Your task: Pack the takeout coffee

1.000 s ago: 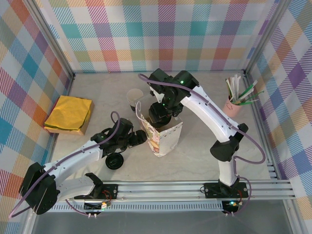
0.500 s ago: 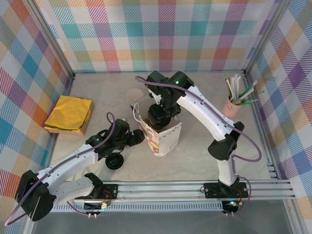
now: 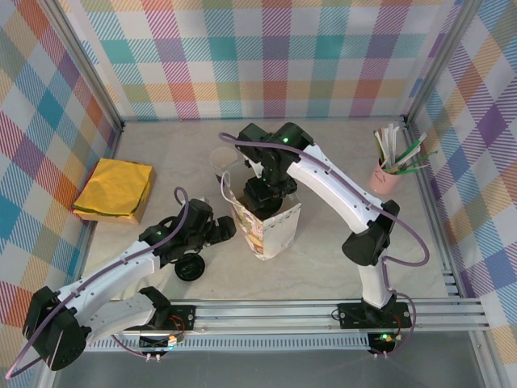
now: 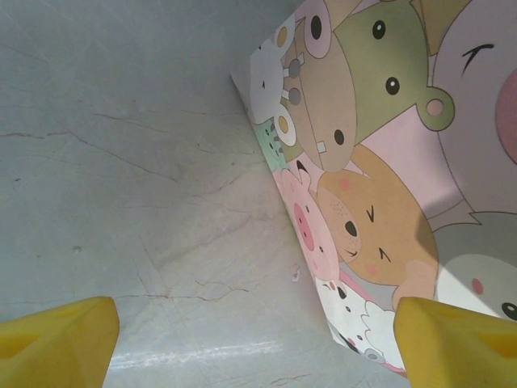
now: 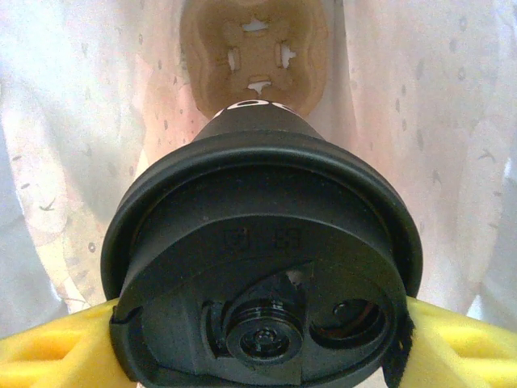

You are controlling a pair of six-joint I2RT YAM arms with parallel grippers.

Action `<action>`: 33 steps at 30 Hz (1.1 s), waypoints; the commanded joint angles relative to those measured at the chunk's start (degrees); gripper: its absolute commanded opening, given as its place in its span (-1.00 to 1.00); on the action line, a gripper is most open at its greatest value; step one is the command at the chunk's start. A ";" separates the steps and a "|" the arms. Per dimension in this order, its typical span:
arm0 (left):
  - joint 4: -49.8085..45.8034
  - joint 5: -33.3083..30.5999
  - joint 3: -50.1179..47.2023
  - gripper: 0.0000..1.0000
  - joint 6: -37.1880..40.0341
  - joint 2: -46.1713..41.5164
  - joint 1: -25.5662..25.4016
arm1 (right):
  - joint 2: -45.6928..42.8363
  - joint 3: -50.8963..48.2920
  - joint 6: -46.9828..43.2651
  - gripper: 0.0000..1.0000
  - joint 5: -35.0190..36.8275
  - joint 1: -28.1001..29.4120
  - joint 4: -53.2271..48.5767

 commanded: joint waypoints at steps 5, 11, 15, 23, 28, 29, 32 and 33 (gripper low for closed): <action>-1.67 -0.51 1.97 0.78 3.67 -0.85 6.25 | -0.11 -1.38 1.07 0.39 0.51 0.35 -10.11; 2.94 4.69 2.79 0.78 6.19 4.38 15.81 | -0.18 -2.14 1.03 0.38 0.51 0.44 -10.12; 7.20 5.54 4.99 0.78 7.21 10.96 17.21 | -0.35 -2.23 0.90 0.39 0.34 0.52 -10.10; 15.47 7.34 10.55 0.77 7.41 24.83 19.93 | -1.46 -4.39 0.86 0.39 0.16 0.47 -10.12; 17.49 8.67 11.17 0.77 7.57 28.74 20.02 | -2.82 -6.07 0.86 0.39 0.64 0.46 -10.09; 17.87 8.93 11.01 0.77 7.44 29.25 20.02 | -3.11 -6.53 0.86 0.38 0.44 0.44 -10.12; 19.31 10.30 10.18 0.76 6.87 30.04 20.02 | -3.96 -8.13 1.04 0.39 0.27 0.44 -10.10; 20.23 11.06 9.57 0.77 6.52 30.04 20.02 | -4.26 -8.65 1.07 0.39 0.26 0.44 -10.12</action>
